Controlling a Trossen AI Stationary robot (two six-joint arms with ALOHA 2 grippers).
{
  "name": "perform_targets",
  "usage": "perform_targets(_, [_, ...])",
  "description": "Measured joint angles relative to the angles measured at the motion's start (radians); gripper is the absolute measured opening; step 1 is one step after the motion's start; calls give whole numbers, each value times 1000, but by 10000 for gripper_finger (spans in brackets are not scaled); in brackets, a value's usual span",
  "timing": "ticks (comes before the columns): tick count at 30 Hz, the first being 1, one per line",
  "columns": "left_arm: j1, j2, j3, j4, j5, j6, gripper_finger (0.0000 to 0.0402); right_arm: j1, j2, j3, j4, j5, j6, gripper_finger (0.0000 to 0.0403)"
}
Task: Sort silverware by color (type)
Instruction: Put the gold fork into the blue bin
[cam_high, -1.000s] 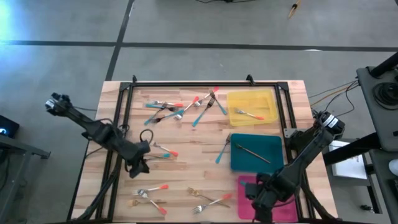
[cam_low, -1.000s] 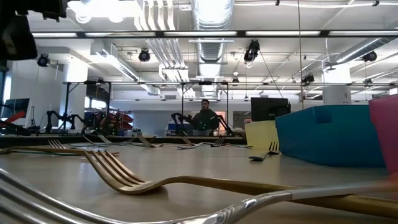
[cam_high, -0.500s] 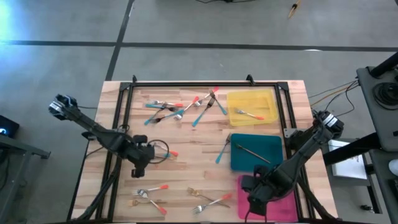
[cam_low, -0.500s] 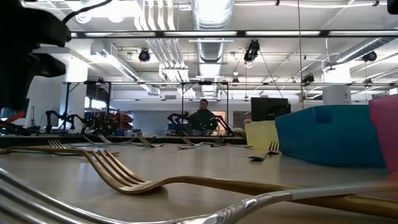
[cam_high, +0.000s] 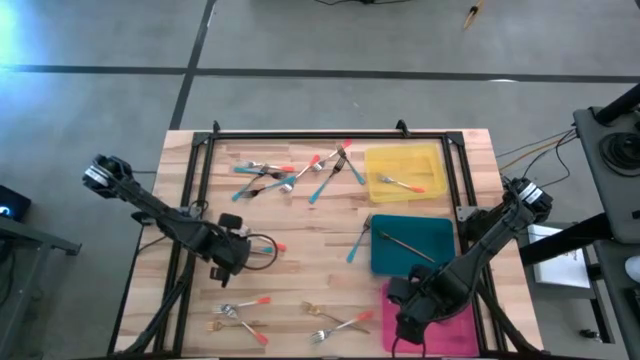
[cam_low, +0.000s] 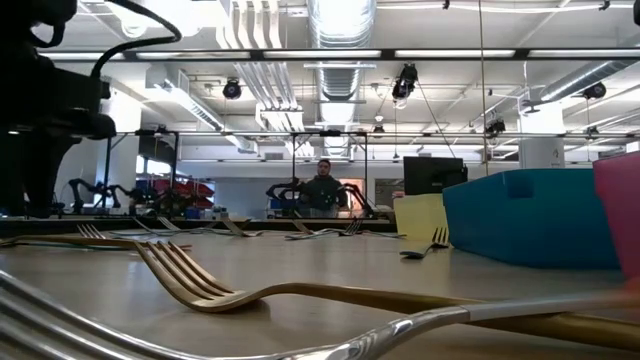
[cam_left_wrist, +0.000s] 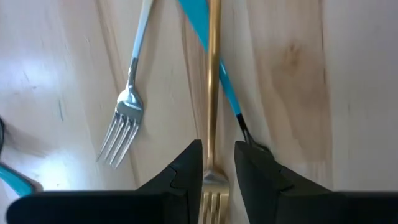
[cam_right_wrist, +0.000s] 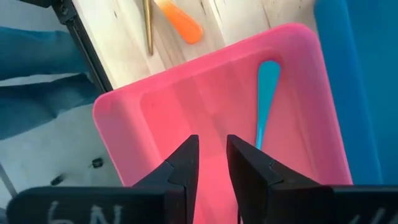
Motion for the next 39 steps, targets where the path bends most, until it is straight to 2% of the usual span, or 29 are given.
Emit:
perform_targets(5, [0, -23, -25, 49, -1, -17, 78, -3, 0, 0, -2, 1, 0, 77])
perform_targets(10, [1, -19, -102, 170, -11, -26, 78, -5, 0, 0, -3, 9, 1, 75])
perform_targets(15, [6, -11, -167, 232, -127, -111, 78, -5, 0, 0, -2, 23, 37, 70])
perform_targets(18, [8, -14, -172, 239, -159, -164, 78, -5, 0, -1, -1, 24, 53, 68])
perform_targets(25, [8, -11, -212, 303, -145, -133, 77, -5, 0, -1, 0, 25, 53, 68])
perform_targets(32, [9, -15, -248, 381, -103, -261, 73, -5, 0, -1, 0, 25, 54, 68])
perform_targets(39, [9, -16, -197, 363, -41, -322, 9, -5, -2, -1, 0, 24, 88, 68])
